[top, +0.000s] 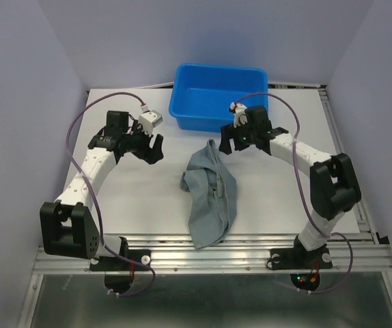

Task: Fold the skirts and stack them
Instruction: Flatten the skirt out

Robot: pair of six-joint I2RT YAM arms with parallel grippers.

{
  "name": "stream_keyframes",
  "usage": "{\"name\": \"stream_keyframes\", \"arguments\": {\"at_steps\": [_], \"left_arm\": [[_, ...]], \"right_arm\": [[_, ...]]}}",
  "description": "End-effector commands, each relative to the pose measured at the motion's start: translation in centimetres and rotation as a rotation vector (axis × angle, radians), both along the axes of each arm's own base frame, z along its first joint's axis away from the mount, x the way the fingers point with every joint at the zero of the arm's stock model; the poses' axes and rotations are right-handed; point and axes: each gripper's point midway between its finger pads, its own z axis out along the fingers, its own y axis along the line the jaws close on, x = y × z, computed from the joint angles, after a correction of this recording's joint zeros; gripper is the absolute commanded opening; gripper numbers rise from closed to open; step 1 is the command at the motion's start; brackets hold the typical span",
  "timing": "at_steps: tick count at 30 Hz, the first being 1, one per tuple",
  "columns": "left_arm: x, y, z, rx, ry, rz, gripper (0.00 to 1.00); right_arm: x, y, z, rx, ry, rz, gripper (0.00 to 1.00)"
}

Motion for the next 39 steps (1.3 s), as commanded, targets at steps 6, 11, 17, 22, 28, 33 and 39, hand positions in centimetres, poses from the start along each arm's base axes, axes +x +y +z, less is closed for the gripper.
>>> {"name": "stream_keyframes", "arguments": {"at_steps": [6, 11, 17, 22, 28, 33, 39], "left_arm": [[1.9, -1.4, 2.8, -0.039, -0.101, -0.027, 0.83], [0.4, -1.8, 0.2, 0.042, -0.080, -0.076, 0.85], [-2.2, -4.2, -2.0, 0.093, -0.074, -0.197, 0.88], [-2.3, -5.5, -2.1, 0.014, -0.061, -0.214, 0.87], [-0.6, -7.9, -0.6, -0.112, -0.037, -0.204, 0.86], [-0.2, -9.7, -0.7, -0.201, 0.029, -0.235, 0.85], [0.9, -11.6, -1.8, -0.303, 0.115, -0.230, 0.79]], "right_arm": [[13.8, -4.8, 1.1, 0.063, -0.076, -0.217, 0.87], [15.8, -4.5, 3.2, 0.098, -0.109, -0.205, 0.95], [7.9, 0.9, 4.8, 0.261, 0.102, 0.038, 0.94], [0.9, 5.0, 3.2, 0.297, 0.248, 0.135, 0.93], [-0.5, 7.2, -0.2, 0.303, 0.384, 0.132, 0.91], [-0.4, 8.1, -1.9, 0.285, 0.413, 0.124, 0.75], [0.3, 8.0, 0.7, 0.280, 0.318, 0.146, 0.15]]}}
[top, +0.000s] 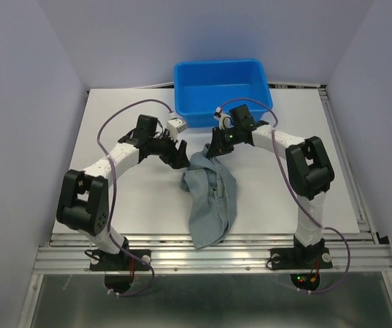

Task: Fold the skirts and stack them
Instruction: Flatten the skirt out

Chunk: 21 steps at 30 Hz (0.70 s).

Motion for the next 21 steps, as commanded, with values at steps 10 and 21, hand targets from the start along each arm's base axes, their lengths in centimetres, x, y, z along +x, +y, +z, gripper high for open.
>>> {"name": "stream_keyframes", "arguments": {"at_steps": [10, 21], "left_arm": [[1.5, -3.4, 4.5, -0.221, 0.013, -0.066, 0.00], [-1.0, 5.7, 11.3, 0.140, -0.421, 0.120, 0.00]], "right_arm": [[1.6, -0.9, 14.6, 0.032, -0.447, 0.040, 0.01], [1.1, -10.8, 16.7, -0.130, -0.632, 0.057, 0.01]]}}
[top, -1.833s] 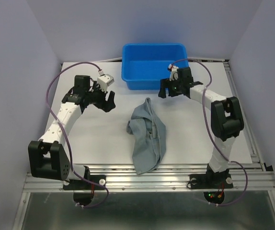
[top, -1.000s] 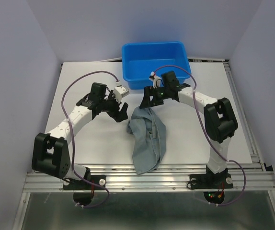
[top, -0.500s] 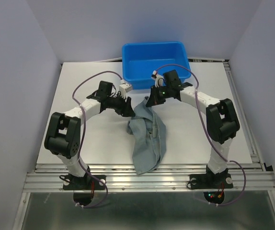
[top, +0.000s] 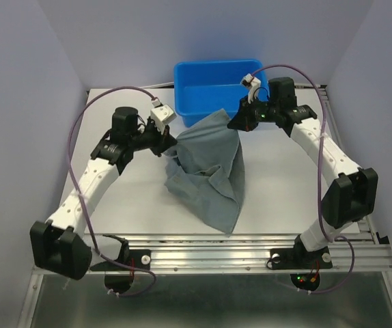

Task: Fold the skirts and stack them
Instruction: Flatten the skirt out

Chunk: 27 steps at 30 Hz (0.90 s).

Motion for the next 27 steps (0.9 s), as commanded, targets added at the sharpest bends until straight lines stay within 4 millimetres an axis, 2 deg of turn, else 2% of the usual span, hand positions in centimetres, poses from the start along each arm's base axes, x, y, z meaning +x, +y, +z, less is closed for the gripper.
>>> {"name": "stream_keyframes", "arguments": {"at_steps": [1, 2, 3, 4, 5, 6, 8, 10, 13, 14, 15, 17, 19, 20, 22, 23, 25, 26, 27], "left_arm": [[-1.8, 3.6, 0.8, 0.200, -0.148, 0.083, 0.00], [-2.6, 2.9, 0.4, 0.213, -0.154, 0.061, 0.00], [-3.2, 2.6, 0.5, 0.223, -0.170, 0.052, 0.00], [-3.7, 2.1, 0.1, 0.235, -0.169, 0.041, 0.00], [-4.1, 1.8, -0.9, 0.268, -0.162, 0.046, 0.00], [-5.5, -0.3, -1.5, 0.275, -0.163, -0.014, 0.00], [-6.6, -1.8, -3.3, 0.296, -0.128, -0.062, 0.00], [-6.7, -2.2, -5.9, 0.346, -0.066, -0.060, 0.00], [-7.5, -2.3, -8.3, 0.427, -0.016, -0.087, 0.13], [-7.9, -2.4, -8.5, 0.418, -0.009, -0.100, 0.25], [-8.1, -2.5, -8.4, 0.409, -0.013, -0.105, 0.32], [-8.2, -2.2, -7.4, 0.392, -0.044, -0.096, 0.50], [-8.5, -1.5, -6.8, 0.414, -0.067, -0.099, 0.54], [-9.0, -0.6, -7.2, 0.462, -0.072, -0.126, 0.65], [-9.6, 0.5, -6.7, 0.489, -0.109, -0.137, 0.66], [-10.3, 1.8, -7.9, 0.539, -0.102, -0.142, 0.67], [-10.8, 3.2, -8.2, 0.588, -0.160, -0.163, 0.68], [-11.2, 4.1, -9.5, 0.635, -0.153, -0.173, 0.68], [-11.3, 4.5, -10.0, 0.659, -0.158, -0.186, 0.67]], "right_arm": [[-0.6, -3.7, -0.8, -0.152, -0.110, 0.009, 0.01], [-1.0, -4.0, -0.9, -0.170, -0.121, 0.007, 0.01], [-1.2, -5.0, -2.6, -0.214, -0.112, 0.001, 0.01], [-1.5, -5.3, -3.2, -0.231, -0.109, 0.001, 0.01], [-1.7, -5.6, -3.9, -0.249, -0.103, -0.002, 0.01], [-2.1, -6.2, -5.0, -0.283, -0.098, -0.006, 0.01], [-2.4, -6.9, -5.6, -0.319, -0.110, -0.010, 0.01], [-3.1, -7.6, -6.7, -0.339, -0.097, -0.009, 0.01], [-4.5, -8.1, -7.8, -0.366, -0.099, 0.018, 0.01], [-4.9, -8.2, -8.2, -0.367, -0.097, 0.029, 0.01], [-5.3, -8.1, -8.4, -0.364, -0.096, 0.049, 0.01], [-6.3, -8.1, -9.7, -0.366, -0.066, 0.071, 0.01], [-6.7, -8.0, -10.5, -0.366, -0.047, 0.092, 0.01], [-7.0, -8.0, -11.0, -0.368, -0.033, 0.101, 0.01], [-7.4, -8.0, -11.5, -0.367, -0.023, 0.117, 0.01], [-7.6, -8.0, -11.6, -0.366, -0.021, 0.120, 0.01], [-8.0, -8.0, -12.0, -0.364, -0.015, 0.128, 0.01], [-8.0, -8.0, -12.1, -0.364, -0.015, 0.128, 0.01], [-8.1, -8.0, -12.2, -0.363, -0.015, 0.129, 0.01]]}}
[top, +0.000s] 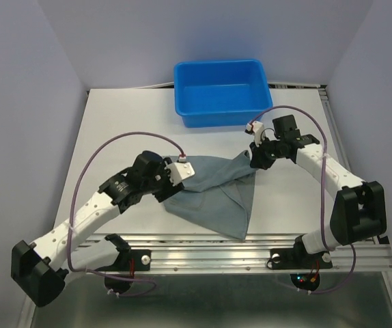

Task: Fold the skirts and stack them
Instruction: Flatten the skirt out

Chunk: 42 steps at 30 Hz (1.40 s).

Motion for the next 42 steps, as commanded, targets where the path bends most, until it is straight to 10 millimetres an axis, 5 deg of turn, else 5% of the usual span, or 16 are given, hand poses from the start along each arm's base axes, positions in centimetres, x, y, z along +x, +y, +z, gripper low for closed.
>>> {"name": "stream_keyframes", "arguments": {"at_steps": [1, 9, 14, 19, 20, 23, 28, 29, 30, 36, 42], "left_arm": [[-1.3, 3.7, -3.3, 0.207, -0.021, -0.067, 0.67], [1.1, 3.2, -5.5, 0.304, -0.079, -0.152, 0.71], [2.9, 3.1, -7.4, 0.364, -0.070, -0.177, 0.69], [4.8, 2.8, -8.0, 0.357, -0.034, -0.192, 0.63], [5.1, 2.8, -7.9, 0.358, -0.032, -0.191, 0.61], [5.7, 2.7, -7.4, 0.339, -0.005, -0.196, 0.60], [5.4, 2.1, -6.2, 0.301, 0.018, -0.209, 0.65], [5.3, 2.0, -6.0, 0.291, 0.024, -0.214, 0.88], [5.1, 2.0, -5.8, 0.287, 0.029, -0.218, 0.96], [4.7, 2.2, -5.1, 0.240, 0.126, -0.208, 0.98], [5.1, 3.0, -4.3, 0.207, 0.185, -0.171, 0.99]], "right_arm": [[-0.5, 0.0, 0.3, 0.004, -0.040, 0.030, 0.01], [-1.2, -0.7, -0.1, -0.032, -0.048, 0.042, 0.02], [-3.4, -1.7, -1.2, -0.074, -0.034, 0.072, 0.18], [-4.5, -3.9, -2.1, -0.176, -0.059, 0.038, 0.63], [-4.4, -4.2, -1.9, -0.190, -0.077, 0.033, 0.80], [-3.2, -4.6, -0.6, -0.214, -0.146, 0.019, 0.99], [0.5, -2.8, 2.7, -0.161, -0.224, 0.068, 1.00], [1.0, -2.3, 3.0, -0.153, -0.221, 0.092, 0.98], [0.8, -2.0, 2.7, -0.150, -0.179, 0.122, 0.97], [4.2, 0.6, 1.7, -0.141, -0.128, 0.277, 0.92], [2.1, 1.3, -2.0, -0.221, 0.032, 0.424, 0.88]]}}
